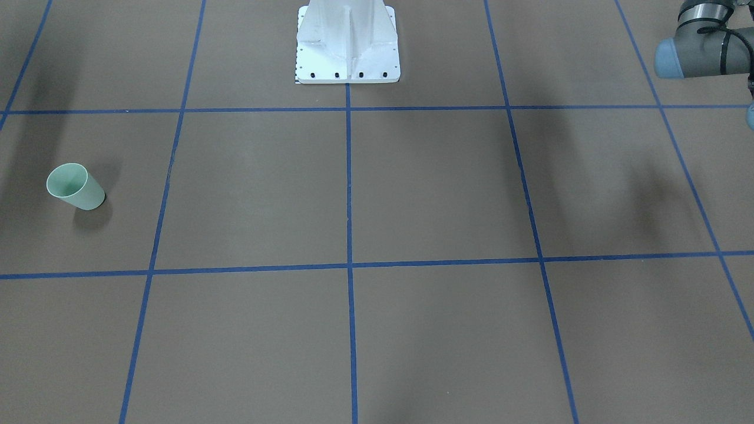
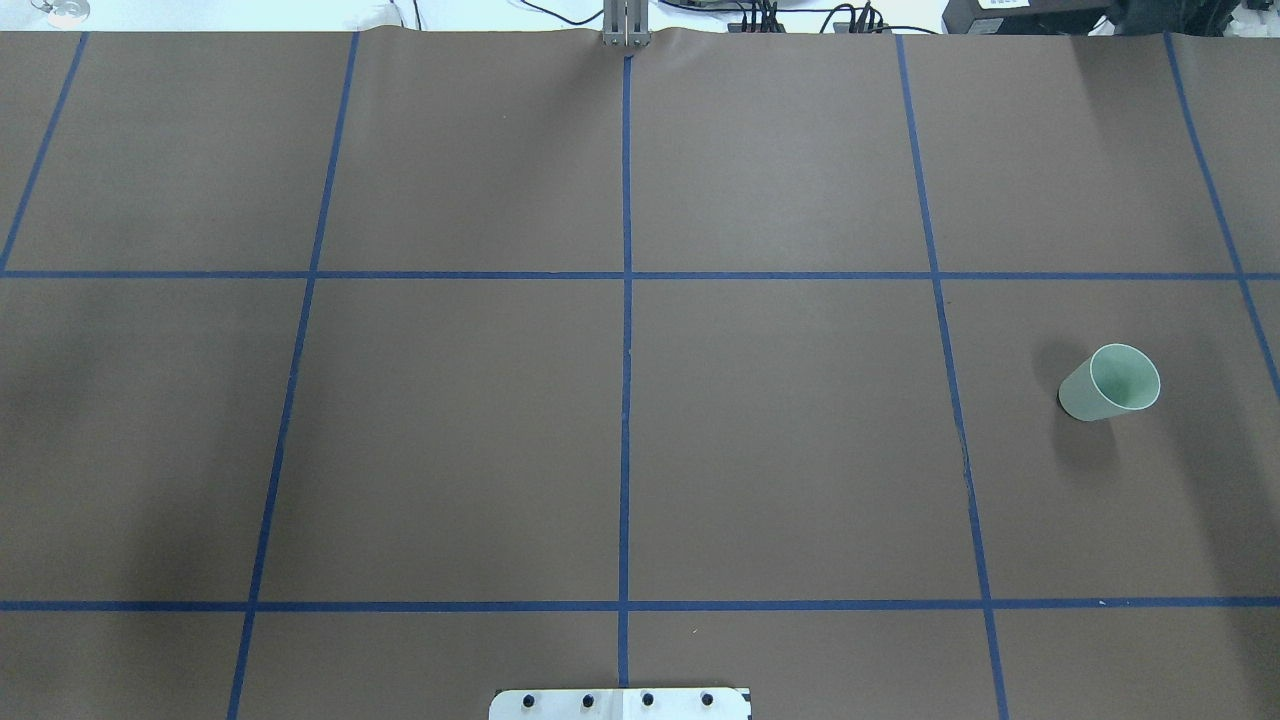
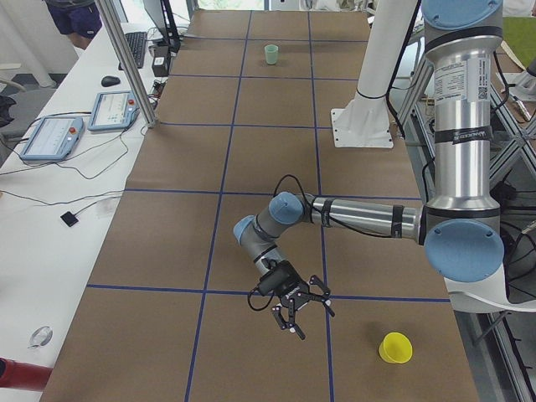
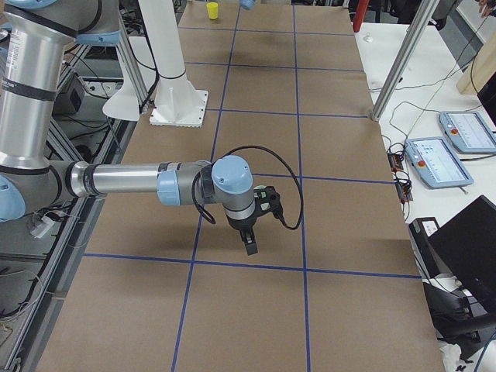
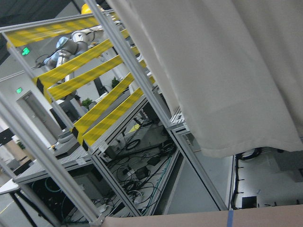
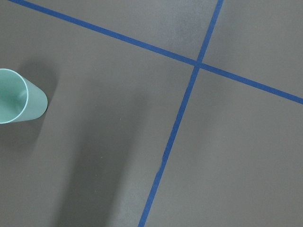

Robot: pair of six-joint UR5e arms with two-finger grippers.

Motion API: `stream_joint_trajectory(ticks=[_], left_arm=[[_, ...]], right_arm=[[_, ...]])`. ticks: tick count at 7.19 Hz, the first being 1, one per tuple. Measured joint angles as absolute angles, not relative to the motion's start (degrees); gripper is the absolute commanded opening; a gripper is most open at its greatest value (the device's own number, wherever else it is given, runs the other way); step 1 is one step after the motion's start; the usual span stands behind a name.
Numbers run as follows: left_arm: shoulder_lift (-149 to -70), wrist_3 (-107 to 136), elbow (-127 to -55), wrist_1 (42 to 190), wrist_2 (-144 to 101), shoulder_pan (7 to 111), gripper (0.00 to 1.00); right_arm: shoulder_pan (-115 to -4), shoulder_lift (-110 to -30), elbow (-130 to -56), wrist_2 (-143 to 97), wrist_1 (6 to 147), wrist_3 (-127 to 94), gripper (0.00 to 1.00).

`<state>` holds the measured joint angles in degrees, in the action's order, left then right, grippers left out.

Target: Transfer and stack yellow cup on green cup

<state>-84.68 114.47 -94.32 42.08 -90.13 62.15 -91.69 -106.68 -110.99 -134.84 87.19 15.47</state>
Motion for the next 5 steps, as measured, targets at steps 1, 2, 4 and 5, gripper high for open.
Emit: stream_joint_trajectory(ticks=[1, 2, 4, 5], left_arm=[[-85.19, 118.13, -91.41, 41.46, -92.56, 61.53, 1.00], [-86.04, 121.68, -88.14, 41.26, -94.82, 60.96, 1.00], [-87.33, 127.59, -82.91, 41.34, -99.31, 60.39, 1.00], [-87.56, 130.02, -80.81, 41.39, -101.85, 60.23, 1.00]], right_arm=[[-91.69, -106.57, -111.00, -135.15, 87.19, 15.47, 1.00], [-91.67, -106.49, -111.03, -135.49, 87.19, 15.47, 1.00], [-91.67, -106.42, -111.08, -135.75, 87.19, 15.47, 1.00], [-91.67, -106.38, -111.15, -135.90, 87.19, 15.47, 1.00]])
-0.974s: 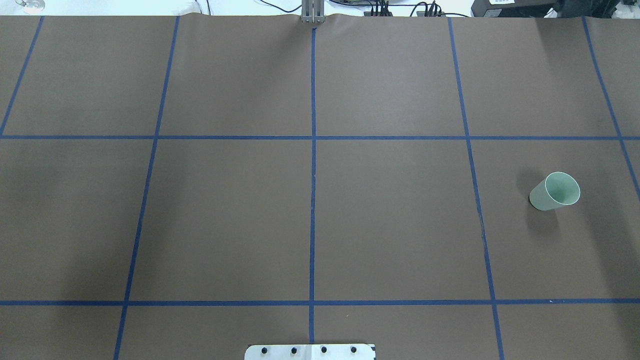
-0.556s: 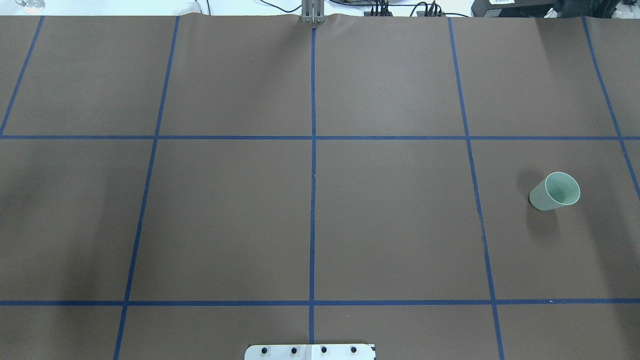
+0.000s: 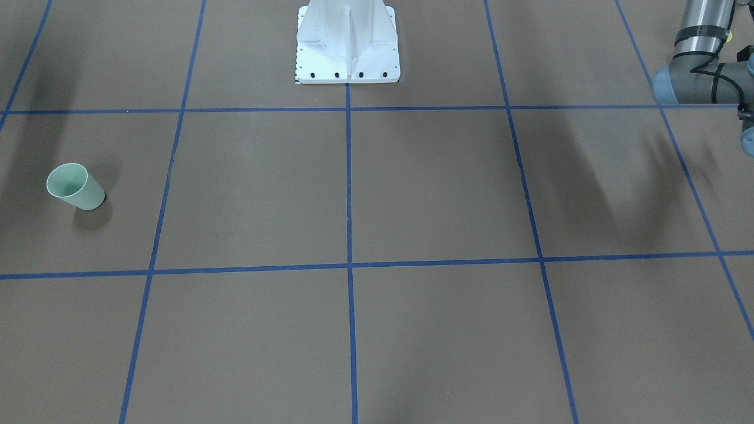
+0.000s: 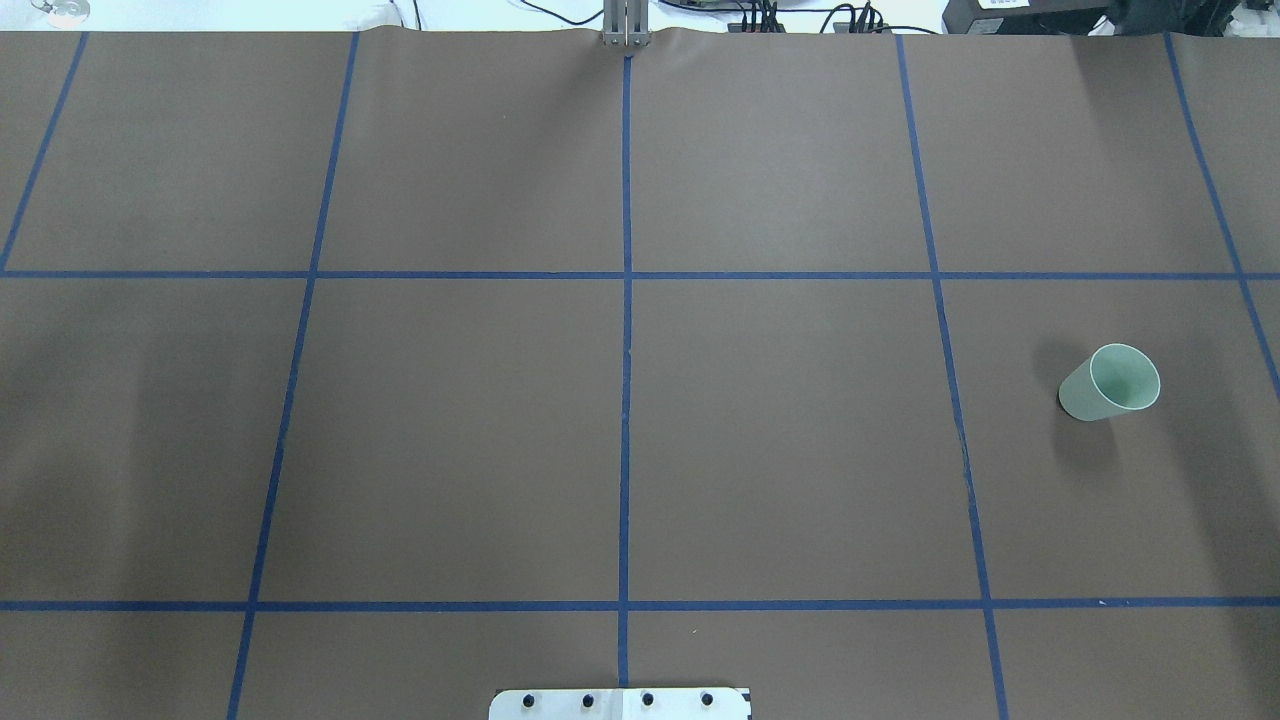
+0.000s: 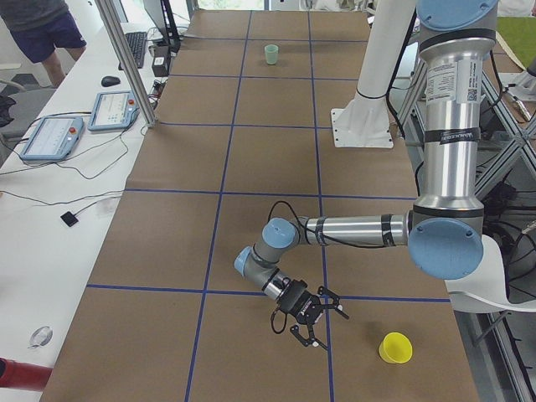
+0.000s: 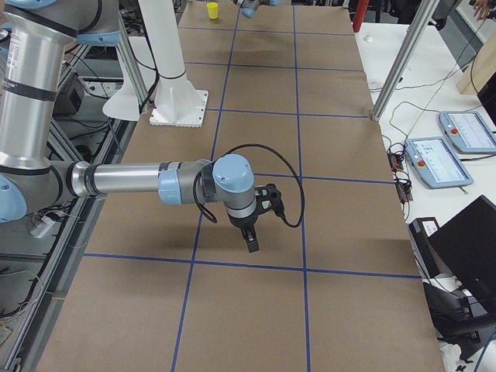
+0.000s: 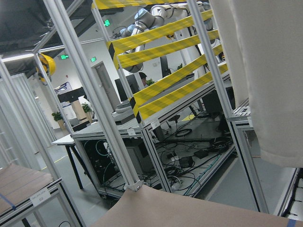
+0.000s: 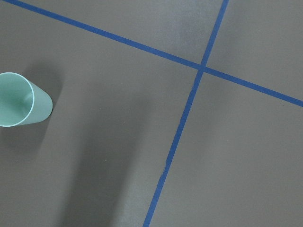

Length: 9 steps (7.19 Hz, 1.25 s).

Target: Transfer and stack yellow cup on green cup

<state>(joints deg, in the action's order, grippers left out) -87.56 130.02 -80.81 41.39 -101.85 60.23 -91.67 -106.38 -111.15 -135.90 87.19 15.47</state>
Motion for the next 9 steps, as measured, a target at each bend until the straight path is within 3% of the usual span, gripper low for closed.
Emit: stream_joint_trajectory(ticks=[9], left_arm=[[-86.27, 137.25, -68.74, 44.47, -120.68, 59.63, 1.00]], right_arm=[[-91.67, -106.46, -111.45, -137.22, 85.97, 15.56, 1.00]])
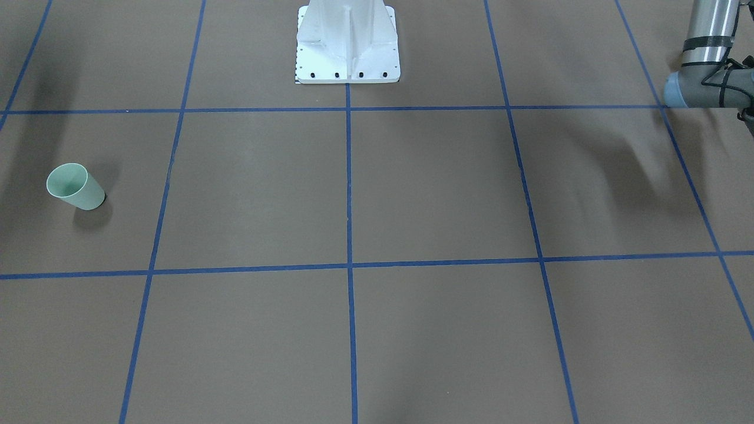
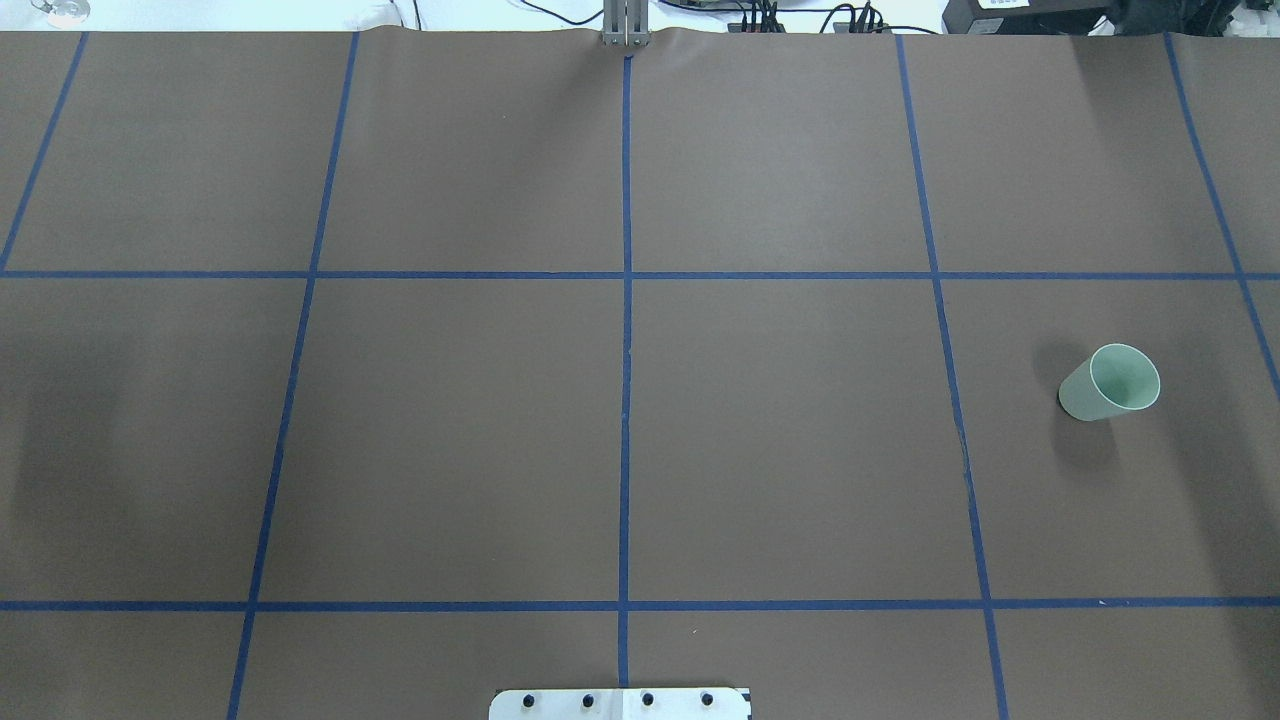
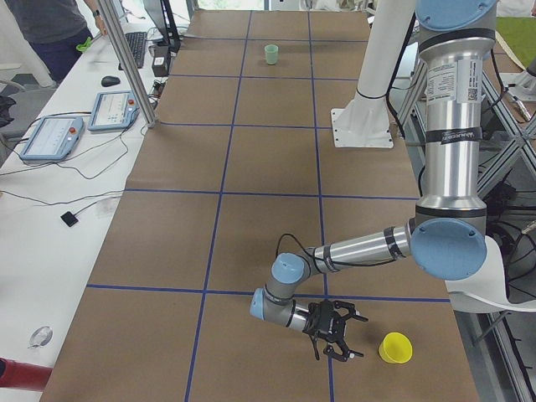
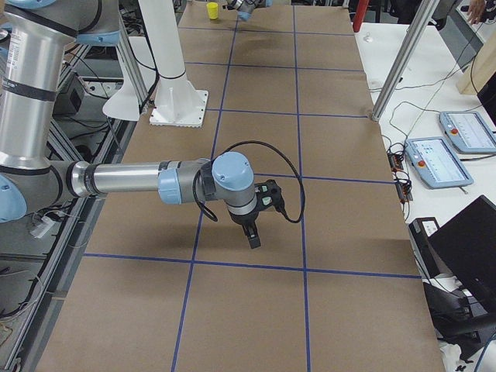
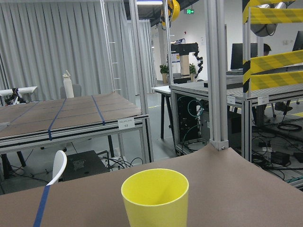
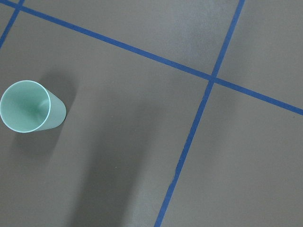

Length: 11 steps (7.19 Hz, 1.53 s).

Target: Transfer and stack yellow cup on green cup

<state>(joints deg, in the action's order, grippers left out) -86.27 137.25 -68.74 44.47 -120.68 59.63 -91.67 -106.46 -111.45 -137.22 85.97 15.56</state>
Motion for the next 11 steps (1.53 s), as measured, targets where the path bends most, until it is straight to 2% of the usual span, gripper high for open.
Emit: stream_joint_trajectory(ticks=[11], left_arm=[[-82.52, 132.60, -62.36, 48.15, -134.52, 58.55, 1.00]], right_arm=[[-91.67, -106.64, -111.53, -137.55, 85.27, 15.56, 1.00]])
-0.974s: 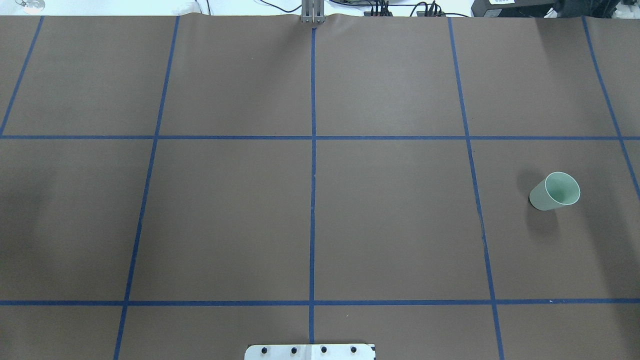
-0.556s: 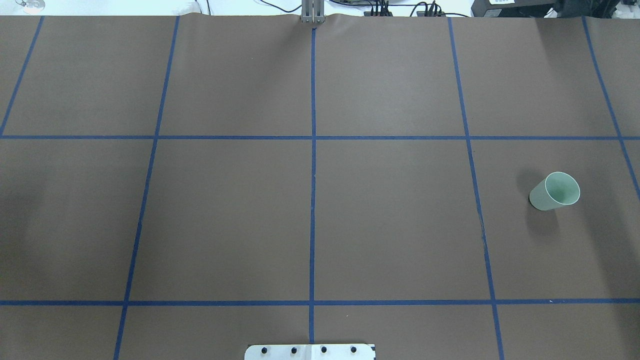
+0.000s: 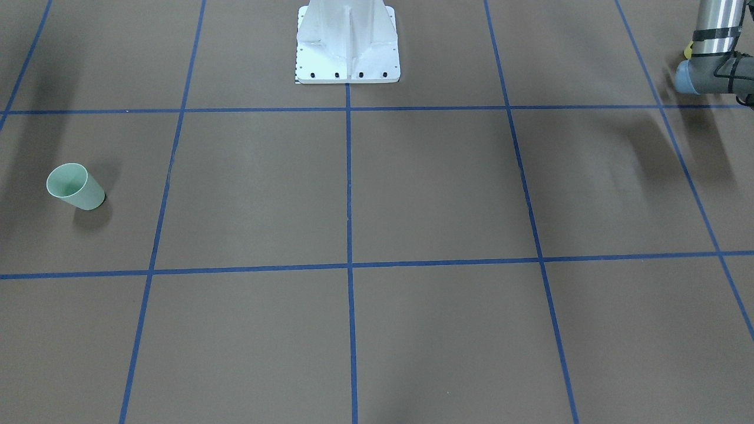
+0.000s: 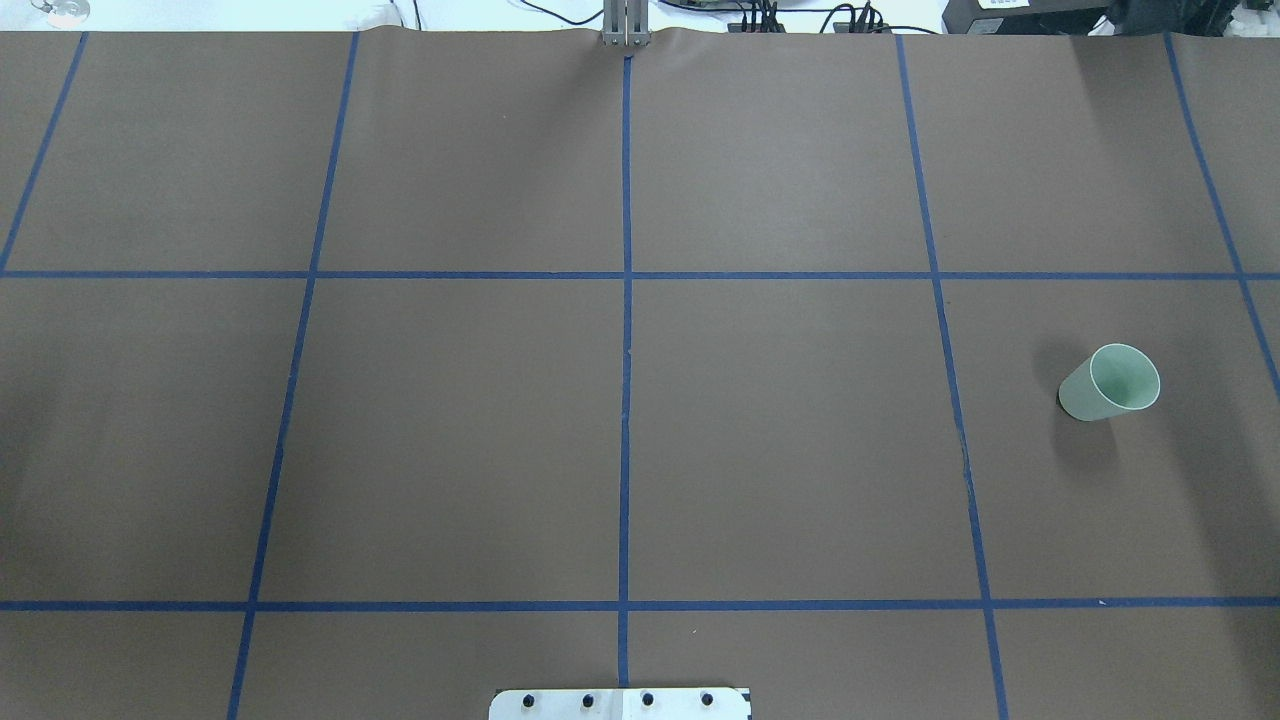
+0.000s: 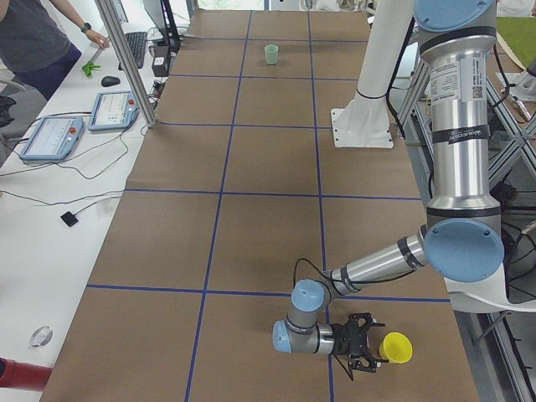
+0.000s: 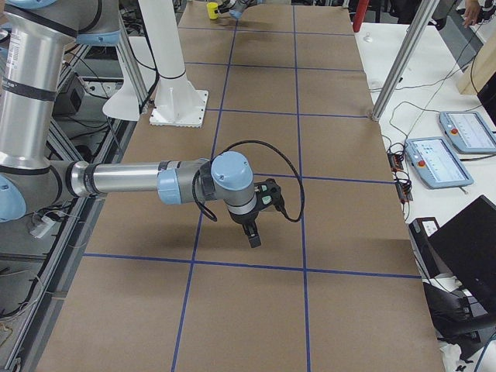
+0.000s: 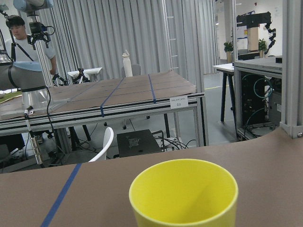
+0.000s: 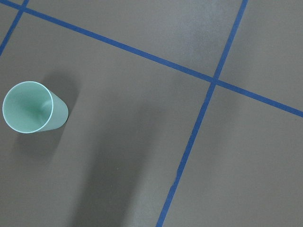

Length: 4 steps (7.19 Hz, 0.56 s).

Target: Transfer and stack yellow cup on green cup

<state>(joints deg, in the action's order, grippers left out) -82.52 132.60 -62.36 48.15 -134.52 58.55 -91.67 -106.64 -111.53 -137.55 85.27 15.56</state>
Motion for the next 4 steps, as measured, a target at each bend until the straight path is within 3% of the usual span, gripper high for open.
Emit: stream_joint_trajectory(ticks=[4], left_arm=[[-80.51, 129.76, -61.94, 48.17, -137.56, 58.48, 1.00]], right_arm=[[-91.67, -106.70, -111.47, -137.55, 85.25, 15.56, 1.00]])
